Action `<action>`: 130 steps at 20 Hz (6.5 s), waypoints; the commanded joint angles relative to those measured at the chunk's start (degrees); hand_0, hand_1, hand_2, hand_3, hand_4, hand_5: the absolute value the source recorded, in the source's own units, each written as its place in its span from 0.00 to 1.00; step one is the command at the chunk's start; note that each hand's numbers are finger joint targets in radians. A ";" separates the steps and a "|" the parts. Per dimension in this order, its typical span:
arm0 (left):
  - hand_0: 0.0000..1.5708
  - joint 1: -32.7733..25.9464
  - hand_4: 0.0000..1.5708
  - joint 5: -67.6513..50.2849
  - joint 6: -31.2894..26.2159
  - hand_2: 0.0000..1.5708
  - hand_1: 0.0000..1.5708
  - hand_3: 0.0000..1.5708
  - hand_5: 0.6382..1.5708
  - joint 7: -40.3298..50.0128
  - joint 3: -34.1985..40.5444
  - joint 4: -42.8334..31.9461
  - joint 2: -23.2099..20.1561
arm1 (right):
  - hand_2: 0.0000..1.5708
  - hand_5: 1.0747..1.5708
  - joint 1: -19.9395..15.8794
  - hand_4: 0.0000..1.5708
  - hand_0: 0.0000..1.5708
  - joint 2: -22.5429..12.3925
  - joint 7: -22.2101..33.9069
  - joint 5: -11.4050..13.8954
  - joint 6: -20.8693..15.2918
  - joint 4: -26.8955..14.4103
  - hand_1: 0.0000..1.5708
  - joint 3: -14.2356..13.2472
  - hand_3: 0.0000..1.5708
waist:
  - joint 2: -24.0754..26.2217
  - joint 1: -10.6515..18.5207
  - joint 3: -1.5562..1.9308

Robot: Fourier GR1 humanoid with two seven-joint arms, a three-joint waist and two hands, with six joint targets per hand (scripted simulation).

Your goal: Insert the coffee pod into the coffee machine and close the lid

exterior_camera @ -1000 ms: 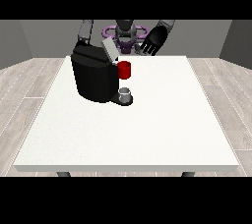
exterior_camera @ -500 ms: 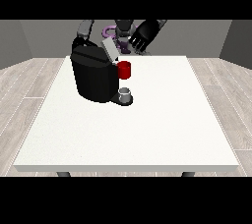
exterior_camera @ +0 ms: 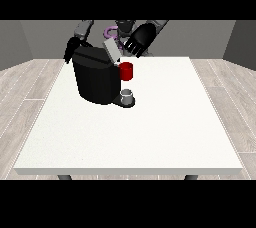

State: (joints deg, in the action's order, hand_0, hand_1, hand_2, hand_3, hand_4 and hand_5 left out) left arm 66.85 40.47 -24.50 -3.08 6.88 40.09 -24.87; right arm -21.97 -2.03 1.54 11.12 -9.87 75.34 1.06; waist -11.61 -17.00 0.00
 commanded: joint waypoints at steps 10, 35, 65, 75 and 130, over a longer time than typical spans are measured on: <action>0.79 3.87 0.28 1.26 0.48 0.82 0.79 0.79 1.00 -0.16 0.27 -2.02 -0.92 | 0.00 1.00 -1.76 0.06 0.00 -1.91 -3.02 -2.01 1.13 -0.64 0.00 -3.12 0.00 | -5.60 -0.84 0.03; 0.76 6.06 0.23 3.20 3.24 0.77 0.76 0.75 1.00 -2.97 -0.32 -2.14 -0.03 | 0.00 1.00 -4.53 0.00 0.00 -2.82 -1.73 -1.97 -0.63 -4.25 0.00 -5.67 0.00 | -6.66 0.82 0.03; 0.80 8.10 0.00 8.33 10.64 0.77 0.80 0.60 1.00 -9.45 -0.97 -3.82 -3.24 | 0.00 1.00 -6.81 0.06 0.00 -2.58 -1.87 -0.54 -1.58 -2.85 0.00 -4.55 0.00 | -11.17 -1.41 0.03; 0.00 6.94 0.00 12.32 15.95 0.44 0.00 0.35 1.00 -12.76 -2.16 -4.21 -6.47 | 0.00 1.00 -6.80 0.10 0.00 -2.05 -0.72 -0.40 -1.20 -0.20 0.00 -3.33 0.00 | -12.41 -2.71 0.02; 0.00 -43.26 0.25 -25.95 5.48 0.00 0.00 0.00 1.00 -10.85 10.21 13.57 23.91 | 0.00 1.00 2.72 0.00 0.00 -7.64 0.68 -8.01 9.62 -0.92 0.00 -8.11 0.00 | 24.11 25.35 0.02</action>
State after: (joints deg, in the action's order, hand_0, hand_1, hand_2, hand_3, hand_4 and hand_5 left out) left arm 24.93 16.73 -18.23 -15.10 17.96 47.66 -0.91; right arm -16.49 -9.21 1.47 4.43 -0.48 73.93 -5.65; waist 15.68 7.69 0.00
